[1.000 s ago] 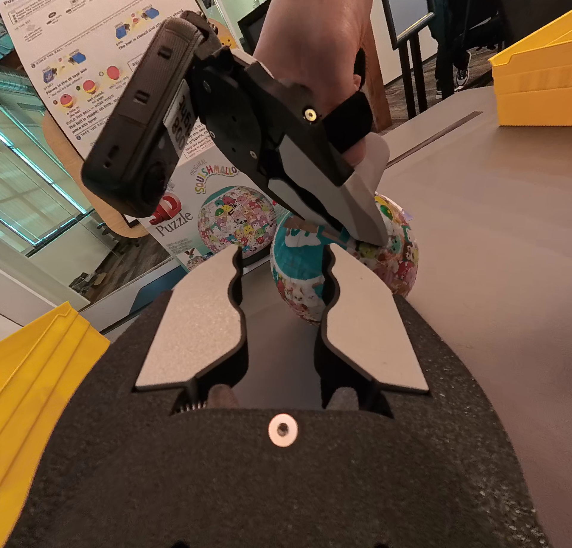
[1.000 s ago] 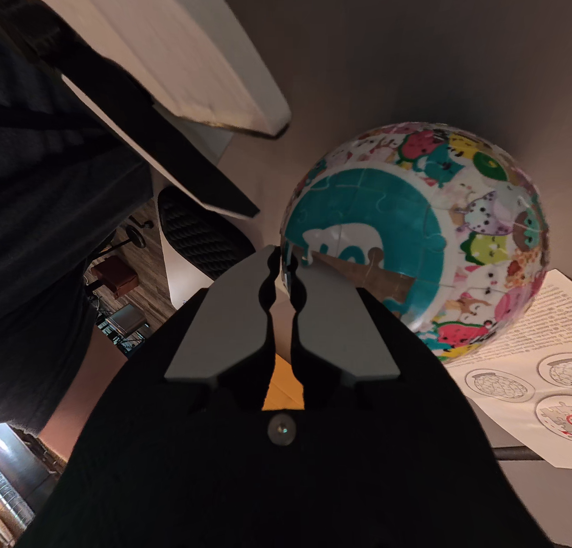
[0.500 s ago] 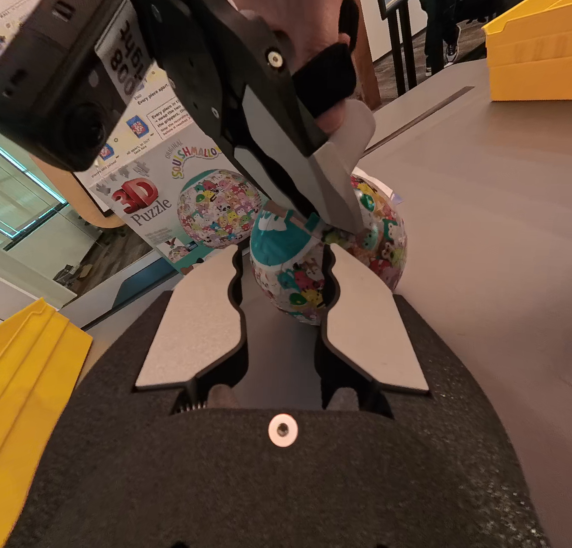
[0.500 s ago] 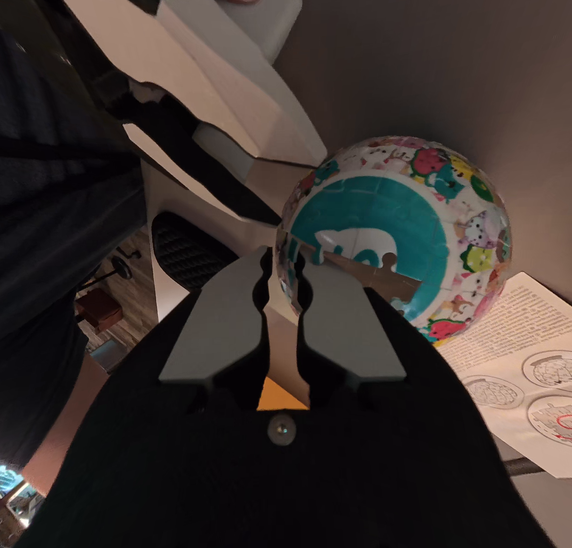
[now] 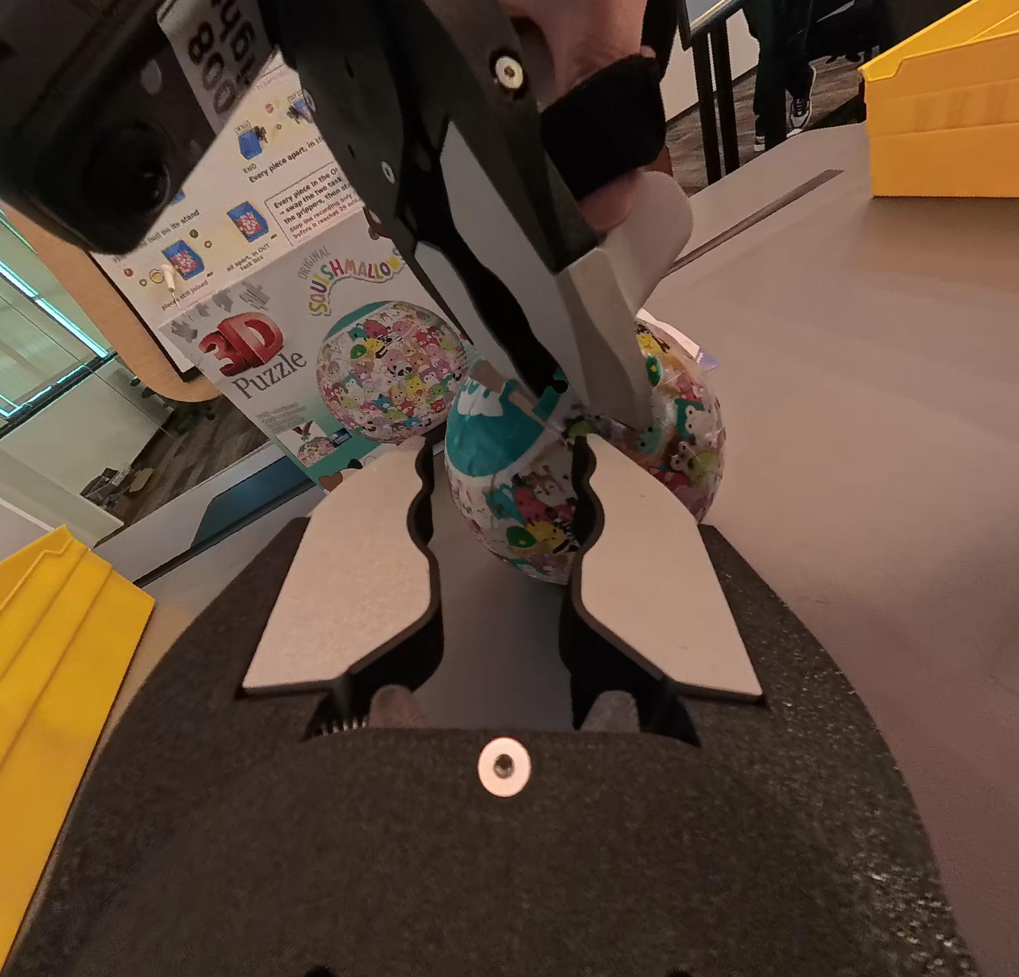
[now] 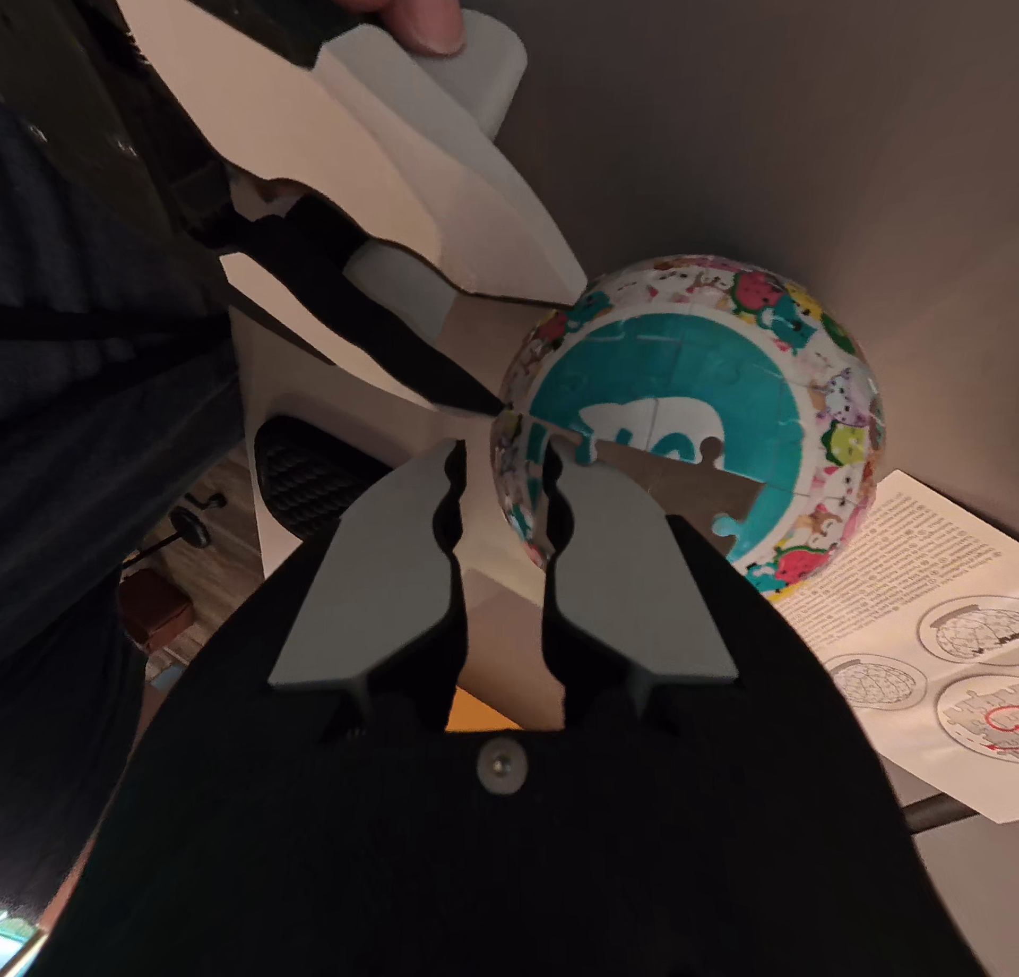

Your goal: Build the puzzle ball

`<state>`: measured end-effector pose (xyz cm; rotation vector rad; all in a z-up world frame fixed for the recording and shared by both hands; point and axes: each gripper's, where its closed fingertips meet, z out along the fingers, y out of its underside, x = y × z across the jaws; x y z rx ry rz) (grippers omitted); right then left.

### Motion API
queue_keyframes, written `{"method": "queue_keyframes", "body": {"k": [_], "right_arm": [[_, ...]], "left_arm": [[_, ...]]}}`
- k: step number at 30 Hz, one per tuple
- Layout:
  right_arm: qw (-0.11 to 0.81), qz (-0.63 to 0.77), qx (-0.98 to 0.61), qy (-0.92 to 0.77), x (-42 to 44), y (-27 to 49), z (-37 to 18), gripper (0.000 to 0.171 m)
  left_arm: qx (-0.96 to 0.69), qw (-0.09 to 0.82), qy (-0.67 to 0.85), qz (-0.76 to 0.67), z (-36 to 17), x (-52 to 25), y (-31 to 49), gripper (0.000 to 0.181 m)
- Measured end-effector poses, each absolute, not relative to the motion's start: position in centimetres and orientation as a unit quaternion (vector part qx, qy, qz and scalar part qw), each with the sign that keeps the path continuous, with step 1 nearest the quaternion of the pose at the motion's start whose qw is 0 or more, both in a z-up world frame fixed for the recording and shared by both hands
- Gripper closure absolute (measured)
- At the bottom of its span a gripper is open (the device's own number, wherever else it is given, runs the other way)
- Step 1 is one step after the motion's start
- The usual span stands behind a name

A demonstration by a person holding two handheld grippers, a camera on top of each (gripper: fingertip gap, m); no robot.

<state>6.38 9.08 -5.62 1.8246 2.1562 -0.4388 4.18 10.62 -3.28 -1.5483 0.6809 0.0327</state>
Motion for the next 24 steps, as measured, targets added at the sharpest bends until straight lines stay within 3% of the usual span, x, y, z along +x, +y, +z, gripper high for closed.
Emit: {"method": "queue_keyframes", "body": {"k": [7,24], "right_arm": [[0.132,-0.181,0.656,0.721,5.9,9.1,-5.2,0.134],[0.078,-0.206,0.699,0.681,5.3,10.0,-3.5,0.133]], "left_arm": [[-0.689,0.66,0.3,0.011,-3.6,3.9,10.8,0.133],[-0.687,0.662,0.3,0.008,-3.5,3.7,10.7,0.133]]}}
